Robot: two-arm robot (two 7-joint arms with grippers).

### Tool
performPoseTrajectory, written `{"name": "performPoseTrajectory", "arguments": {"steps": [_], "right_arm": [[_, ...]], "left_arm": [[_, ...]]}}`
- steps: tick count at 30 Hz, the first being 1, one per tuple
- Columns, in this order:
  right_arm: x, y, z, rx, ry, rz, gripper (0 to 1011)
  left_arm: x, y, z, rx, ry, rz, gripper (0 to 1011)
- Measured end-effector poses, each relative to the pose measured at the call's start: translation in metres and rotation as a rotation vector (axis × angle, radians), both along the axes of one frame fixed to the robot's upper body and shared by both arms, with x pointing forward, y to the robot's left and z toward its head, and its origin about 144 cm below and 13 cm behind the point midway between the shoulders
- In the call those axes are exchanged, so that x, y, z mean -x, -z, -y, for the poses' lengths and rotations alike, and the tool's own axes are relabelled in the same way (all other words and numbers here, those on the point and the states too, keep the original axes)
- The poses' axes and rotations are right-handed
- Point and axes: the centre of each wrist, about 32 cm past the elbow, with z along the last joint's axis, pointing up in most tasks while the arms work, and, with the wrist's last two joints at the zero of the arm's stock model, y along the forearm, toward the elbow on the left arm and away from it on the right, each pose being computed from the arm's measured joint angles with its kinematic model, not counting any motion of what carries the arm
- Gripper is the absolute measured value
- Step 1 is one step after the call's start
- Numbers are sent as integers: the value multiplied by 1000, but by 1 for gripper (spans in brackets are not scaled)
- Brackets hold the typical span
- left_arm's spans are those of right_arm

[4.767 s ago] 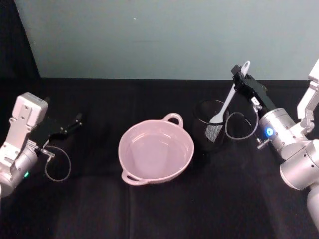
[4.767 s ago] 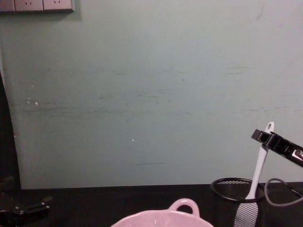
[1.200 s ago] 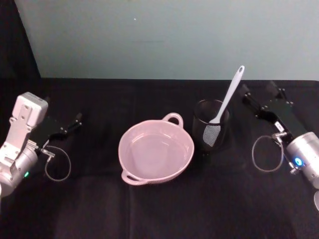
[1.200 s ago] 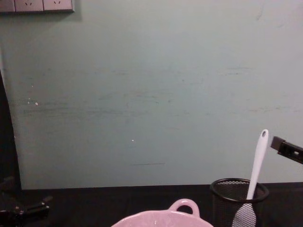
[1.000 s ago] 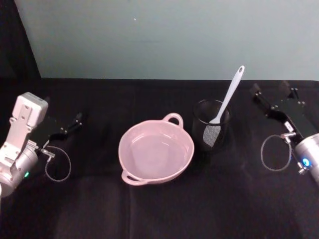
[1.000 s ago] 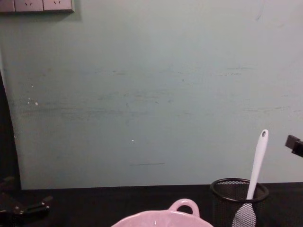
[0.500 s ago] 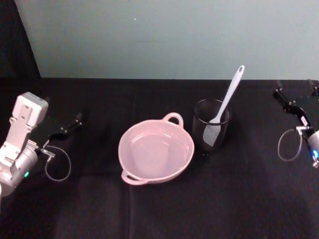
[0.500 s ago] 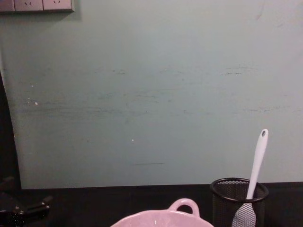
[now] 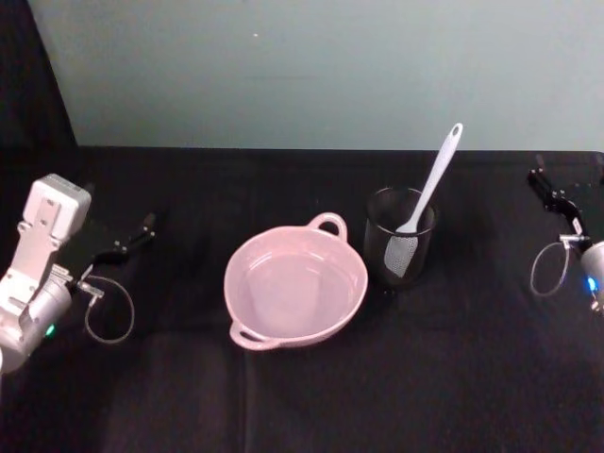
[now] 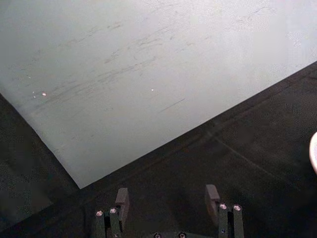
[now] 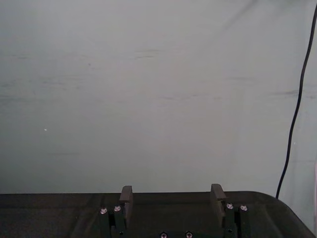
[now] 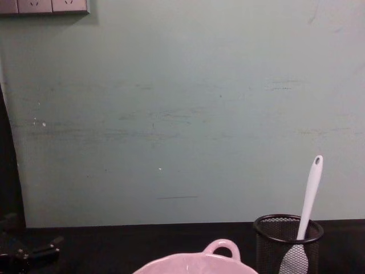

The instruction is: Use the one hand to pick up the spoon and stir the clear water in the bowl.

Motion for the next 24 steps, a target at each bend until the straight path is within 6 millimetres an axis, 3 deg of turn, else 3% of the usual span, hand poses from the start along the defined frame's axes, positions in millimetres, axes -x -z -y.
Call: {"name": "performPoseTrajectory", "arguments": {"steps": [24], "right_arm": [[-1, 1, 0, -3, -7, -2, 1003]], "left_arm": [[0, 0, 0, 0, 0, 0, 1011]]}}
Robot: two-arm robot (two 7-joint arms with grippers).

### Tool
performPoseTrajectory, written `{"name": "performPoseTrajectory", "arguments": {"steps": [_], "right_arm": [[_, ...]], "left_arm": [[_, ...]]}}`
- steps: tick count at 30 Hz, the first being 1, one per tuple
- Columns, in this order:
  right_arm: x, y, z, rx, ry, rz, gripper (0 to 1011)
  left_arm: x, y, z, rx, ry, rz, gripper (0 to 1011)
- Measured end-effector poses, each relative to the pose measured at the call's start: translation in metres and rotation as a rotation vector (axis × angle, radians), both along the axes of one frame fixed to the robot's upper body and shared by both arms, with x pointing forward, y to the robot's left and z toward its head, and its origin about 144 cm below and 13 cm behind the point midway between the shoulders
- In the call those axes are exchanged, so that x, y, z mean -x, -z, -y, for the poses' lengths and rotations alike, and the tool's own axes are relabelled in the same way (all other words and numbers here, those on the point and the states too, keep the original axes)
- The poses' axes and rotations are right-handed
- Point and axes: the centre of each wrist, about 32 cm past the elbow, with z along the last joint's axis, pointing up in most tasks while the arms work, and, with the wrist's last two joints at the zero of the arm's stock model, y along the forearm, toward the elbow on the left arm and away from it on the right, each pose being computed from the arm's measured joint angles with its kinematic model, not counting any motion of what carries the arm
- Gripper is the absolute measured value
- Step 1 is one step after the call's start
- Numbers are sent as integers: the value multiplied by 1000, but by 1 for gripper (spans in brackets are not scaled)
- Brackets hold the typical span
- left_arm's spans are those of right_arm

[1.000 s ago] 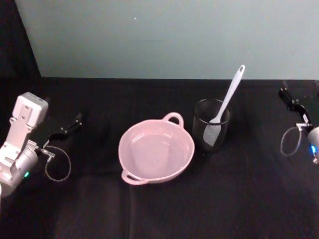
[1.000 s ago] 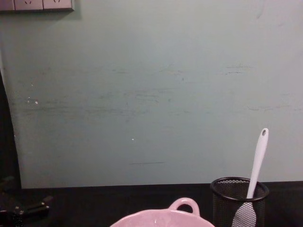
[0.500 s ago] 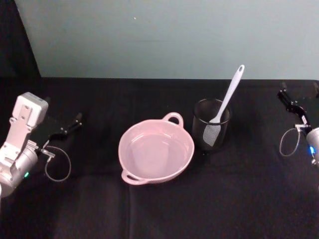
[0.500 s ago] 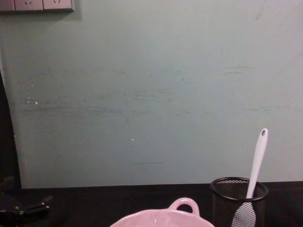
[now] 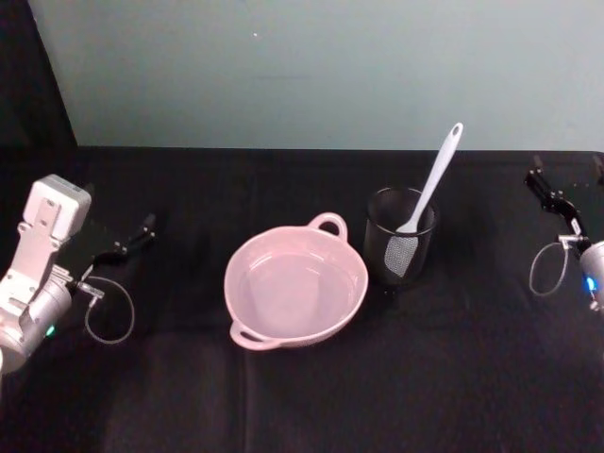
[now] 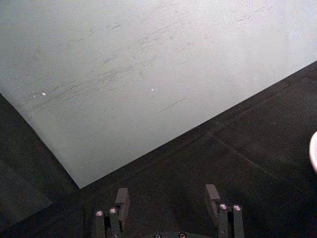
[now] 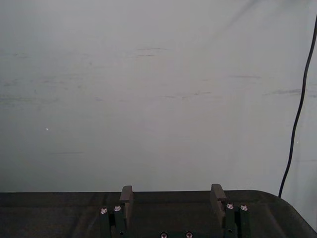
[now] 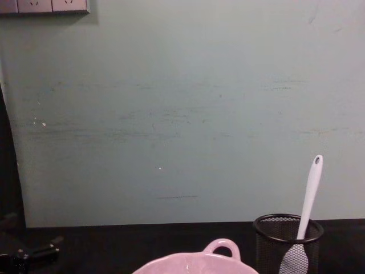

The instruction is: Use the one hand to pick up the spoon and stir the clear water in the bowl.

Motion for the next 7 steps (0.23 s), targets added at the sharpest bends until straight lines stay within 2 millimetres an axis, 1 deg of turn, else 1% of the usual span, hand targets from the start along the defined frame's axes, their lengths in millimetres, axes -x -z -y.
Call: {"name": "performPoseTrajectory", "arguments": {"steps": [7], "right_arm": [[0, 0, 0, 1, 1, 0, 1003]], "left_arm": [[0, 0, 0, 0, 0, 0, 1011]]}}
